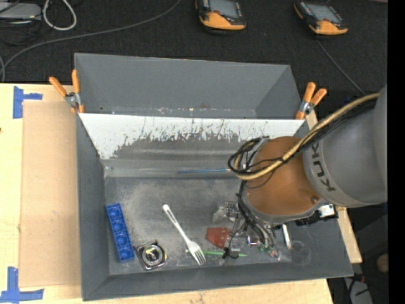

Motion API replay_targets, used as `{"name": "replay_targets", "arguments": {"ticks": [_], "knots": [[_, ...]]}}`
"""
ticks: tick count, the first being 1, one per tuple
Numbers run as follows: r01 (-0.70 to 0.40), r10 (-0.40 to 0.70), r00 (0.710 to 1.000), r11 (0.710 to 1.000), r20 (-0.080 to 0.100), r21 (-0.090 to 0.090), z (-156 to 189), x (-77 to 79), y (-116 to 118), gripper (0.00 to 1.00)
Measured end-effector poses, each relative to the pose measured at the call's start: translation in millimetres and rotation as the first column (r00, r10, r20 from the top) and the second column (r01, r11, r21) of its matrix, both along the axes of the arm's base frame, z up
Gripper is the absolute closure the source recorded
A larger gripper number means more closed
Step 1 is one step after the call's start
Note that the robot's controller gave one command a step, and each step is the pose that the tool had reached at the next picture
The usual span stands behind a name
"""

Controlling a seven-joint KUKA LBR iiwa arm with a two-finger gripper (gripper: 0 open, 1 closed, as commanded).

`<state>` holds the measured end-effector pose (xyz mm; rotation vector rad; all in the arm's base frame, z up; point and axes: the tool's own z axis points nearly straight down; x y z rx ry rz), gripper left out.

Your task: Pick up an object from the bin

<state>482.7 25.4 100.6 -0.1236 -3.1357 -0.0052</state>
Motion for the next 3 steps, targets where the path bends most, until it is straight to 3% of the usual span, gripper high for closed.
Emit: {"name": "replay_targets", "arguments": {"ticks": [1,2,3], "knots": [[0.039,-0.039,0.999,0.999,0.000,-0.001,-23.1,6.1,-13.3,0.00],[0.303,-0.303,0.953,0.953,-0.001,-0.001,-30.8,9.5,-22.5,1.00],[0.303,-0.303,0.953,0.953,-0.001,-0.001,-30.6,9.5,-22.5,1.00]]}}
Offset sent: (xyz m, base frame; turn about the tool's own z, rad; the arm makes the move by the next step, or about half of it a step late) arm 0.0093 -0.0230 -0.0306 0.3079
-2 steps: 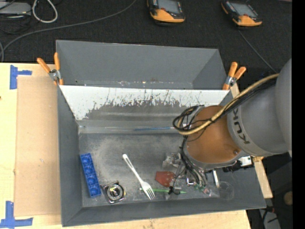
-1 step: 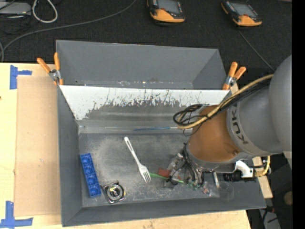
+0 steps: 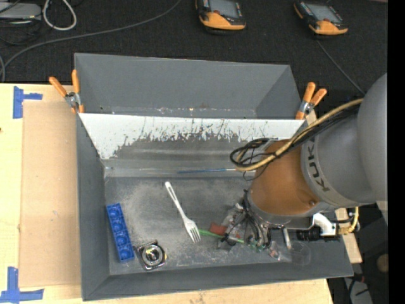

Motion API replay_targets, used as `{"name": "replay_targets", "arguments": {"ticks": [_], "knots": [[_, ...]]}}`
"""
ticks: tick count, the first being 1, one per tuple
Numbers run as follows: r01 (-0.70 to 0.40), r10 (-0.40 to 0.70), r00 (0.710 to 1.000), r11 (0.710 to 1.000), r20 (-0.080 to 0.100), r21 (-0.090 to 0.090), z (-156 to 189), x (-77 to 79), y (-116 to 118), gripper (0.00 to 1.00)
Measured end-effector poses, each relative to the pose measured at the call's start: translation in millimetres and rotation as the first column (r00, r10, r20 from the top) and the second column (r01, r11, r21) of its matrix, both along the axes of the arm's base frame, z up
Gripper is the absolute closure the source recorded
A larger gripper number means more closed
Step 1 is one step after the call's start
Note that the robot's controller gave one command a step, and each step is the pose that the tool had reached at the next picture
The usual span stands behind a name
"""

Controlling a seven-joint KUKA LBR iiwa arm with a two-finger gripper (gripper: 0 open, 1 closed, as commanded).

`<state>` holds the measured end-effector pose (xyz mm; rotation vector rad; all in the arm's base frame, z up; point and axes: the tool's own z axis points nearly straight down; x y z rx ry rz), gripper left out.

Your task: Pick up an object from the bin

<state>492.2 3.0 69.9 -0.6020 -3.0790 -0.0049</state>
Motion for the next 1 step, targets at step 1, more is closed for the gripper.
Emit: {"name": "replay_targets", "arguments": {"ticks": [1], "knots": [[0.000,0.000,1.000,1.000,-0.003,0.001,9.1,-0.9,0.1,1.00]]}}
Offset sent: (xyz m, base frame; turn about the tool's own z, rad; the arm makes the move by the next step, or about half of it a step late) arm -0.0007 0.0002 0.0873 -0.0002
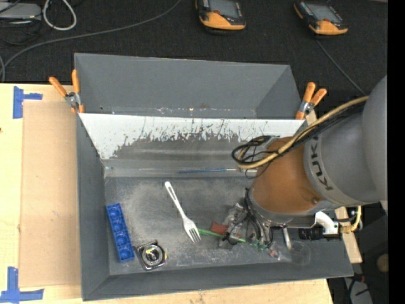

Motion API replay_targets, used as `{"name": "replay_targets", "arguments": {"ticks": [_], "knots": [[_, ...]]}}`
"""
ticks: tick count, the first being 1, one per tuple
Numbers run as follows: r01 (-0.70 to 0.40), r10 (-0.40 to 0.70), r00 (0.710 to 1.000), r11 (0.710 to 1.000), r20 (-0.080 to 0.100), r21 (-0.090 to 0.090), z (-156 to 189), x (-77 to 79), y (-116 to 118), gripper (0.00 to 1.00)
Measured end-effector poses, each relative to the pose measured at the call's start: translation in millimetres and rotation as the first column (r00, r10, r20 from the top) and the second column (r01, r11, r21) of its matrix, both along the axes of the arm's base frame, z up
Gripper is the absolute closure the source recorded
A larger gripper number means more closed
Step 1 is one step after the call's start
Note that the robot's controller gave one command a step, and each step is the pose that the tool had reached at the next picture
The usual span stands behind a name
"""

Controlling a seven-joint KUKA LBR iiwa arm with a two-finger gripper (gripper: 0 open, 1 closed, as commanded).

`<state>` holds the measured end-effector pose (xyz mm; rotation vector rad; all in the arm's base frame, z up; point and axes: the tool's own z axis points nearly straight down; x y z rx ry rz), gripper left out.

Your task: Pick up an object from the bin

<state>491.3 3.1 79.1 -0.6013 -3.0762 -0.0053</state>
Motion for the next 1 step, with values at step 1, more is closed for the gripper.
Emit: {"name": "replay_targets", "arguments": {"ticks": [1], "knots": [[-0.002,0.002,1.000,1.000,-0.009,0.000,43.3,-2.3,0.0,1.00]]}}
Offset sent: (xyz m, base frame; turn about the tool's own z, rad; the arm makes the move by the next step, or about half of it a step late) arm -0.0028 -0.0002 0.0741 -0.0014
